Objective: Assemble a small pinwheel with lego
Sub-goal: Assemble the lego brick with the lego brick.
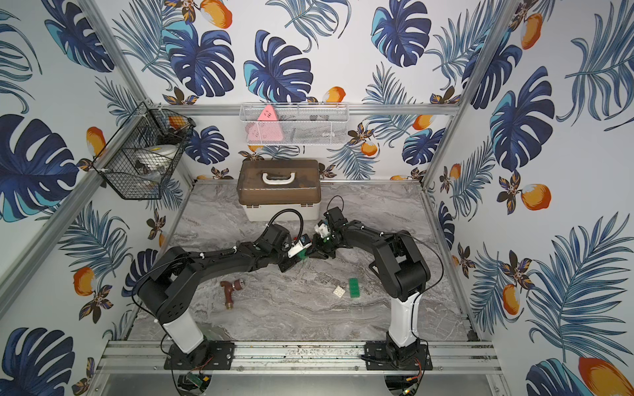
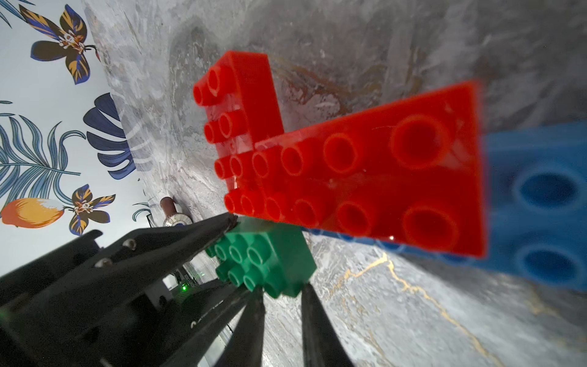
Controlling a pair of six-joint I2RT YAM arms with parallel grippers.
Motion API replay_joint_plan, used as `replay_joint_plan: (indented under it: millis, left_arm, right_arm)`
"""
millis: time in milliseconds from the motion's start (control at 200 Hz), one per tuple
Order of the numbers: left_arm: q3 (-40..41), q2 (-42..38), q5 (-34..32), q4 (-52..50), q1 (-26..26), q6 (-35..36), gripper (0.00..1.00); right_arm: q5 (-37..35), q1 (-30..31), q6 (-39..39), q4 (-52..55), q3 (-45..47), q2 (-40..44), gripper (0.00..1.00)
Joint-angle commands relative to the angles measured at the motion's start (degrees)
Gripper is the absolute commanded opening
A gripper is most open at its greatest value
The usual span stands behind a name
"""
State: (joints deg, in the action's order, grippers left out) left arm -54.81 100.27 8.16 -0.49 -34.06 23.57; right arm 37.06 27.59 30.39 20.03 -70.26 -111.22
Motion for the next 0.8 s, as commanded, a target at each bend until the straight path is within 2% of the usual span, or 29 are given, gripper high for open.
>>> replay_joint_plan:
  millis: [0,265,415,796]
  left_arm:
    - [-1.7,1.0,5.7,2.2,-0.4,-0.3,0.0]
    - [-4.5,2.9,7.9,-1.8,-0.4,2.7,0.0]
    - [-5.4,3.2,6.9,-5.5,-0.4,3.9,0.0]
    - [-9.3,6.7,-0.8,-12.1,-3.7,-3.1,0.0]
  right_arm:
    - [1.6,0.4,0.1,-1.7,-0.6,-0.1,0.24]
    - [-1.7,0.4,3.3,0.3,-2.8,-1.6,0.24]
    - [-2.2,0.8,4.0,0.6,-3.6,-2.2,0.24]
    - [-1.3,2.3,5.3,0.4,-6.5,-4.6,0.24]
